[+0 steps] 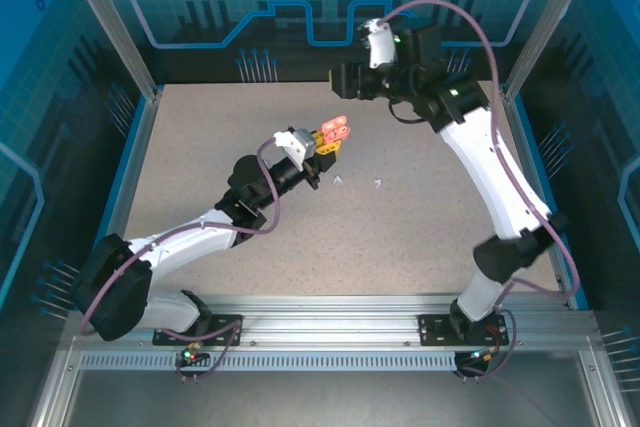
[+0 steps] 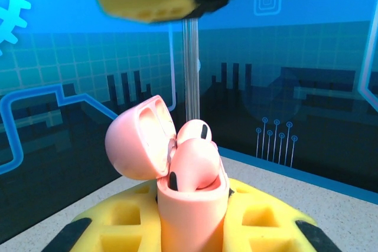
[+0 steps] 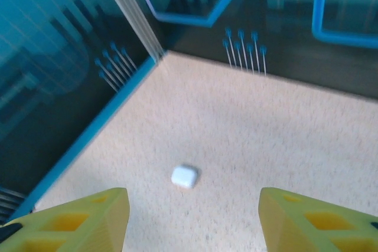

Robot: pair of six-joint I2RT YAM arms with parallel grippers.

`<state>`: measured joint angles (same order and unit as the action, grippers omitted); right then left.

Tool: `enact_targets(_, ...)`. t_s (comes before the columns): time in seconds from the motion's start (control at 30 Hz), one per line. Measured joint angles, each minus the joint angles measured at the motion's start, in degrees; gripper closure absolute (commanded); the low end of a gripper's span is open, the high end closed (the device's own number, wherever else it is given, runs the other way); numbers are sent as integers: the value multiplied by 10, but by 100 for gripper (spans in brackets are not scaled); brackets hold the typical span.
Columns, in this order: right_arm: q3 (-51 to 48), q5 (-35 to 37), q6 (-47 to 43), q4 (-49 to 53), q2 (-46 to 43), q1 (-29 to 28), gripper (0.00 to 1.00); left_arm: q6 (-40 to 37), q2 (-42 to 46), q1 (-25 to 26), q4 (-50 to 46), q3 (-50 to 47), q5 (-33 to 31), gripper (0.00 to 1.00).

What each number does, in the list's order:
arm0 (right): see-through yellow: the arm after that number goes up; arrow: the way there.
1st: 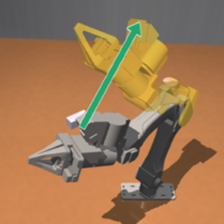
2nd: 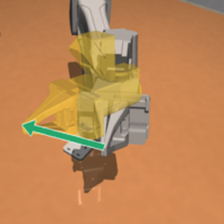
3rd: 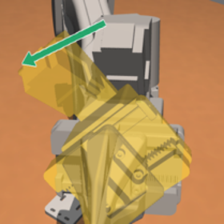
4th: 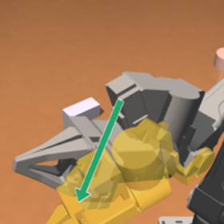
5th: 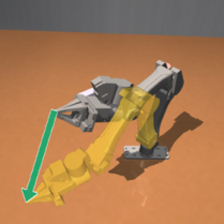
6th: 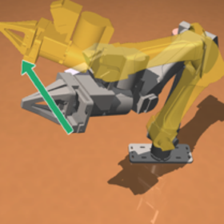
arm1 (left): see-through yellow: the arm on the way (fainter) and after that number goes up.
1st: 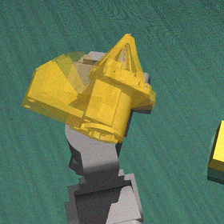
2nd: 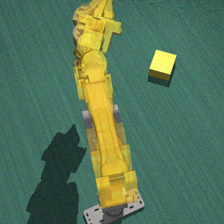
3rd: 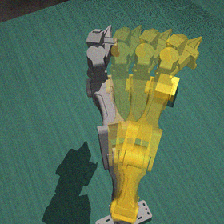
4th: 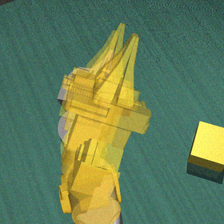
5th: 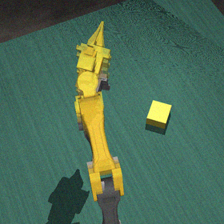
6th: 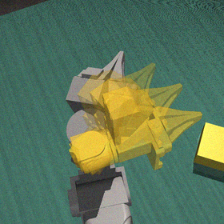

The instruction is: Insert the wireless bluetooth earbuds into the charging case

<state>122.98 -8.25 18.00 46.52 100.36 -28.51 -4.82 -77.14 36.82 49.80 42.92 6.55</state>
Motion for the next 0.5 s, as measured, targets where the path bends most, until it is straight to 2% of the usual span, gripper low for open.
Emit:
enact_targets(0.13, 70, -9, -5, 88, 91, -7, 47, 0, -1, 0, 0, 0, 0, 100)
enact_targets(0.23, 79, -9, -12, 131, 117, -15, 51, 0, -2, 0, -2, 0, 3, 100)
enact_targets(0.37, 47, -1, -20, 143, 94, -23, 52, 0, -7, 5, -3, -8, 3, 100)
enact_targets(0.5, -54, 23, -24, 129, 12, -25, 51, 0, -11, 9, -3, -8, 7, 100)
